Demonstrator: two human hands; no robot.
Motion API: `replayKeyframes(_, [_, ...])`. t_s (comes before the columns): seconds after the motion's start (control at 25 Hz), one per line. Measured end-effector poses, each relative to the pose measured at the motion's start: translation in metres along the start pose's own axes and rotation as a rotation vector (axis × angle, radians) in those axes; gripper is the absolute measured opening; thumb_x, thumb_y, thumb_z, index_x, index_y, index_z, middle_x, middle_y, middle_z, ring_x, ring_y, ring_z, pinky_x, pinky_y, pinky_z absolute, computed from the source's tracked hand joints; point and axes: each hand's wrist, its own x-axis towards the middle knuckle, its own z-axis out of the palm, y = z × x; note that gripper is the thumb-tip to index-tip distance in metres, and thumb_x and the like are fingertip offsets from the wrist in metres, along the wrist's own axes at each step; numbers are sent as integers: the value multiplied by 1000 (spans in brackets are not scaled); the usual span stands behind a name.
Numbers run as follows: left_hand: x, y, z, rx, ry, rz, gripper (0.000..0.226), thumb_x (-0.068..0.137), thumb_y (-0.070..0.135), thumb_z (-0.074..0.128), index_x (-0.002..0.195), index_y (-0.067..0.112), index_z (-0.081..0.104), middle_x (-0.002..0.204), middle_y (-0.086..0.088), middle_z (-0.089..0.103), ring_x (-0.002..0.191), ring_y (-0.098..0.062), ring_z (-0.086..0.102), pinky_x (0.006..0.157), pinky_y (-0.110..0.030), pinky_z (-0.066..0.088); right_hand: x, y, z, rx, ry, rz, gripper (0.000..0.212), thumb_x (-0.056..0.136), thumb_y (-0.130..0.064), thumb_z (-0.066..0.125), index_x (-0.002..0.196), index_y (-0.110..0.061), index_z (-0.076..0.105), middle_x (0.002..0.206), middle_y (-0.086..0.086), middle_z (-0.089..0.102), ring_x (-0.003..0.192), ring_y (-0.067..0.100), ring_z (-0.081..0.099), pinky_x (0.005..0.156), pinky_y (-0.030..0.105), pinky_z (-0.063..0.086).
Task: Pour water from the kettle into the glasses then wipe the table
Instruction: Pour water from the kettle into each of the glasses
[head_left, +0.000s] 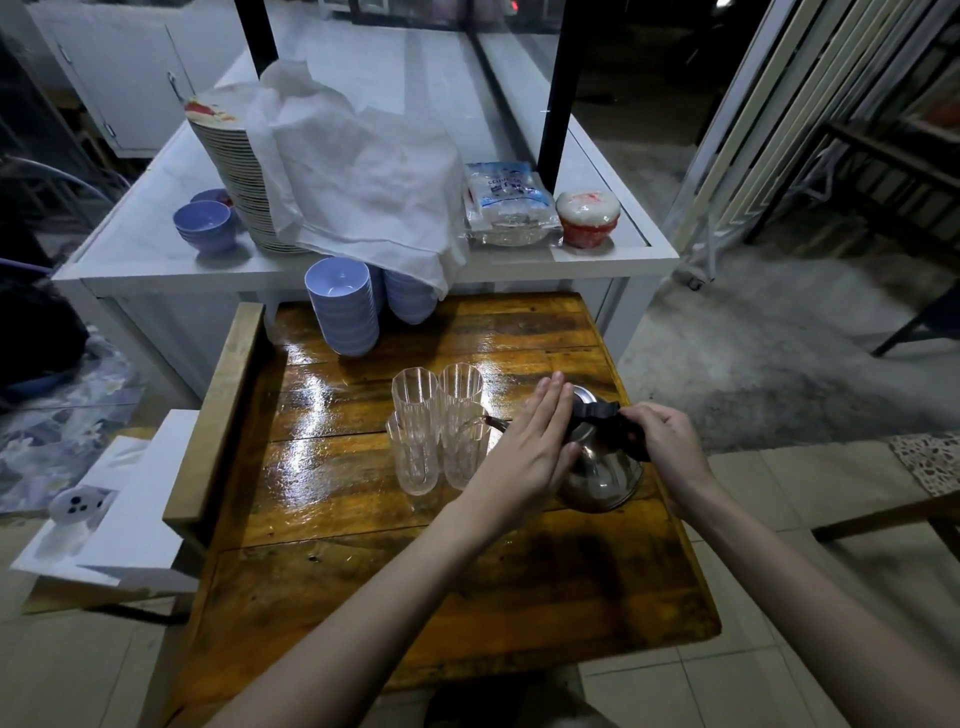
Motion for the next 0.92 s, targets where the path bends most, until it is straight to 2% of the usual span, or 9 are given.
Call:
replayKeyframes(0.24, [1, -2, 2, -15, -2, -14, 62, 105, 33, 25, 153, 9, -6, 162, -6, -14, 148, -13, -17, 122, -28, -6, 6, 0, -3, -43, -17, 0, 30, 97, -18, 55, 72, -9, 68, 73, 6, 61, 78, 20, 56, 73, 39, 44])
replayKeyframes(0.52, [5, 0, 2, -54, 47, -54, 62, 105, 34, 24, 153, 12, -8, 159, -1, -18, 148, -10, -18, 118, -20, -11, 17, 0, 1, -79, -16, -42, 35, 95, -22, 56, 81, 7, 67, 76, 12, 62, 78, 24, 57, 71, 40, 45])
replayKeyframes(0.76, [6, -2, 3, -60, 69, -54, 61, 105, 32, 25, 153, 11, -6, 158, 1, -19, 147, -9, -19, 116, -17, -13, 21, -4, 3, -108, -1, -43, 30, 93, -25, 58, 69, -15, 72, 71, 3, 65, 76, 20, 60, 69, 38, 47])
replayKeyframes(0.92, [6, -1, 5, -72, 81, -57, 61, 105, 31, 26, 153, 12, -6, 159, 0, -18, 147, -9, -19, 117, -18, -13, 20, -7, 2, -145, 4, -54, 31, 94, -25, 58, 67, -17, 71, 69, 3, 65, 74, 20, 60, 69, 39, 48])
